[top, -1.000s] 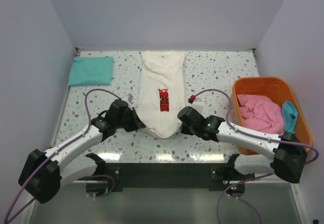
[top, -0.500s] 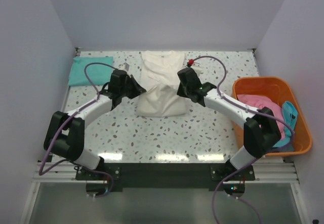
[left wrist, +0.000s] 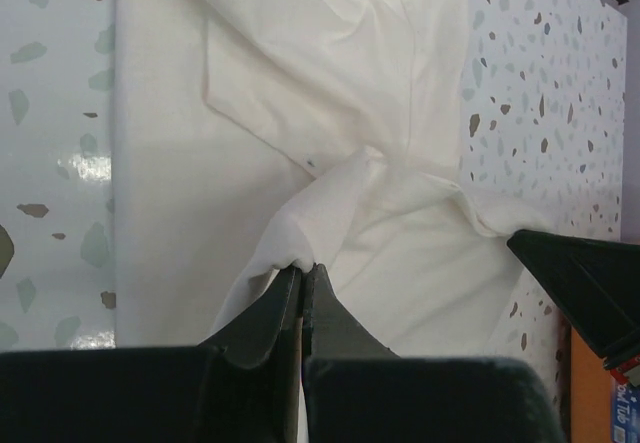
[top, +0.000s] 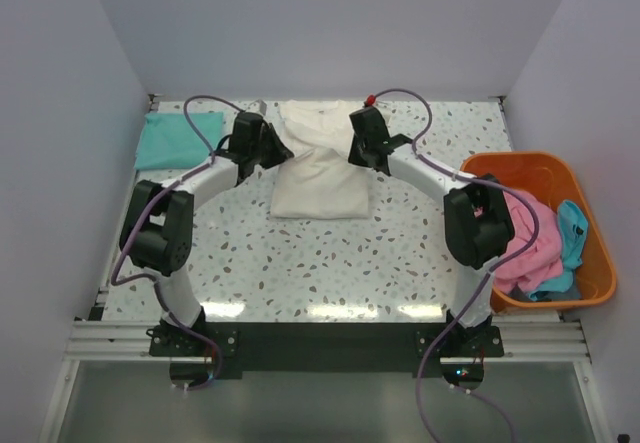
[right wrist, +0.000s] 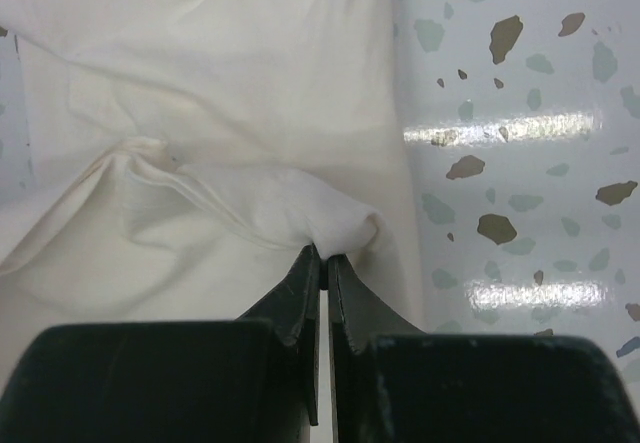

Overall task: Fold and stack the t-shirts
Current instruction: Fold the tshirt

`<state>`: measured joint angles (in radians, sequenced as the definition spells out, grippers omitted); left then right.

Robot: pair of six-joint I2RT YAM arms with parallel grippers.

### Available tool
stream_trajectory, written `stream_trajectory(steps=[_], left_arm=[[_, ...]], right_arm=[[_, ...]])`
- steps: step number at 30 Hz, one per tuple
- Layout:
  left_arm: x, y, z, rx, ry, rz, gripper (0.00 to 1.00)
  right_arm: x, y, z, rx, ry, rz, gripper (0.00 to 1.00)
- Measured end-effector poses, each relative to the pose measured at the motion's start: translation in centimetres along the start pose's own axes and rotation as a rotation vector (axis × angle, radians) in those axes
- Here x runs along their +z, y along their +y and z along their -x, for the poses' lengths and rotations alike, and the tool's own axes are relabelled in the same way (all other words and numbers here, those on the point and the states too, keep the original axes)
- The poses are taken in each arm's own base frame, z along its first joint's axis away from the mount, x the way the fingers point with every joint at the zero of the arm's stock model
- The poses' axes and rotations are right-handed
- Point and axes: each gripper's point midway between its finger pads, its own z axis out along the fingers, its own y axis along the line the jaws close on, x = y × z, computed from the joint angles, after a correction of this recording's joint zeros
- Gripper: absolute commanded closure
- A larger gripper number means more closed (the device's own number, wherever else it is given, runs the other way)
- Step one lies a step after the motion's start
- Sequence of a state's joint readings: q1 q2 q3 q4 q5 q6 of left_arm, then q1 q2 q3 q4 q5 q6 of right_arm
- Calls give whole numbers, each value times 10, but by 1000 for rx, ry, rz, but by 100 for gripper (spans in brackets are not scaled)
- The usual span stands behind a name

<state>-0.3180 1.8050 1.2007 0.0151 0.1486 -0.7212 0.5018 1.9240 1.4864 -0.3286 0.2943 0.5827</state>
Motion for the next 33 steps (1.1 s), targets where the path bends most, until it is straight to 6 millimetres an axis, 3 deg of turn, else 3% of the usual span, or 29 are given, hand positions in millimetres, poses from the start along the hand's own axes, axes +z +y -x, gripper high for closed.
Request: stream_trajectory(steps=[11,13,15,16,19,22,23,26,29,33], left_arm=[[35,33,5,-17,8,92,100],[41,39,5,-21,15,102,95],[46,44,4,-20,22,110,74],[49,46,3,-13,26,111,47],[52,50,0,-9,40,112,24],[51,49,1,1,42,108,0],[49,49,1,5,43,106,0],[38,46,2,13,37,100,0],[13,41,0,21,31,96,0],[-36,39,-13,27,8,76,0]], right_arm=[[31,3,-3,-21,39,19,100],[37,2,-7,-24,49,12,99],[42,2,-9,-26,55,8,85],[44,2,-9,-26,58,5,69],[47,2,-7,-23,63,-1,45],[45,5,0,-27,55,5,35],[44,6,0,-29,55,9,32],[39,5,-4,-31,76,18,2],[19,-6,-23,-33,120,24,1],[-22,-29,-53,-5,170,37,1]])
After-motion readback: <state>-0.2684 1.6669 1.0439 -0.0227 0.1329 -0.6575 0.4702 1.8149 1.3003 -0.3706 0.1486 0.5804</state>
